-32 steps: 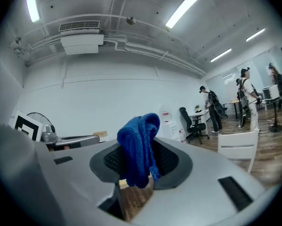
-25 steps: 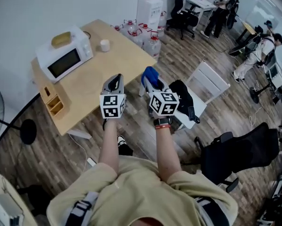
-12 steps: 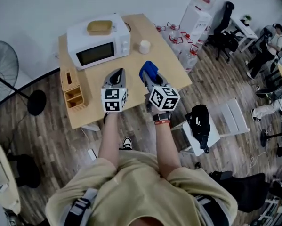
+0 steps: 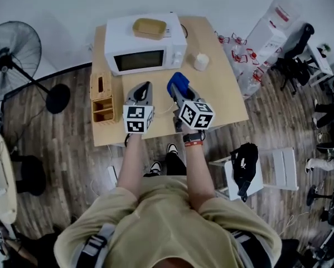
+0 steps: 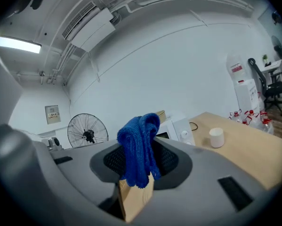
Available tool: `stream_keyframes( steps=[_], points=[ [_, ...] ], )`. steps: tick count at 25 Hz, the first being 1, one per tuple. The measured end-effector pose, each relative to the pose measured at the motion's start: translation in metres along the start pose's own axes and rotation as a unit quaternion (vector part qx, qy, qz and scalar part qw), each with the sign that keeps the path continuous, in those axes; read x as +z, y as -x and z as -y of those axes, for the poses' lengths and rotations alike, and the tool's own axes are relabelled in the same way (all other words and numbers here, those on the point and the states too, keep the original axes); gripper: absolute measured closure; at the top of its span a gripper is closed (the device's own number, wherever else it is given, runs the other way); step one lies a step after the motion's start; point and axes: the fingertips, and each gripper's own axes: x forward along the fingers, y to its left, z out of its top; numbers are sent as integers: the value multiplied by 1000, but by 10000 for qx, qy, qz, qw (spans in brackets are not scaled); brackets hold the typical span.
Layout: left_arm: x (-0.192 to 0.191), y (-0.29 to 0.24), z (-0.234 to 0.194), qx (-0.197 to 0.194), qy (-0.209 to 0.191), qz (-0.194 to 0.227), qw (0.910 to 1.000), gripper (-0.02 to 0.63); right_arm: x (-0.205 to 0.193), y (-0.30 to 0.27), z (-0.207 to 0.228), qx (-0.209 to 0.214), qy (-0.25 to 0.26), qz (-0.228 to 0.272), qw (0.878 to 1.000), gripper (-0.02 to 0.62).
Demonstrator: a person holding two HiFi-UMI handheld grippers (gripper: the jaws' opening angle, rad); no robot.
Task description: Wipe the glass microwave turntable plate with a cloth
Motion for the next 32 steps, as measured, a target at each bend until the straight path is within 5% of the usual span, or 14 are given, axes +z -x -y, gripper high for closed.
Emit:
stream_keyframes(
  steps=[4, 12, 17, 22, 27, 32],
  points=[
    [-1, -28, -17, 225, -151, 10, 9996, 586, 7, -43, 14, 248, 12, -175, 9995, 457],
    [3, -90, -45, 812, 156, 121, 9965, 586, 21, -114, 44, 947, 86, -713, 9929, 459],
    [-22, -105, -57, 1207, 569, 155, 9909, 586, -11, -142, 69, 1217, -101, -1242, 9847, 459],
    [-58, -112, -69, 1381, 402, -218, 9894, 586, -58, -169, 78, 1372, -335, -1858, 9724, 459],
    [-89, -135, -90, 1316, 383, -452, 9895, 586, -103, -202, 88, 1225, -93, -2556, 9589, 459],
    [-101, -147, -116, 1141, 418, -589, 9908, 588, -133, -231, 82, 1031, -742, -3010, 9451, 459]
  ],
)
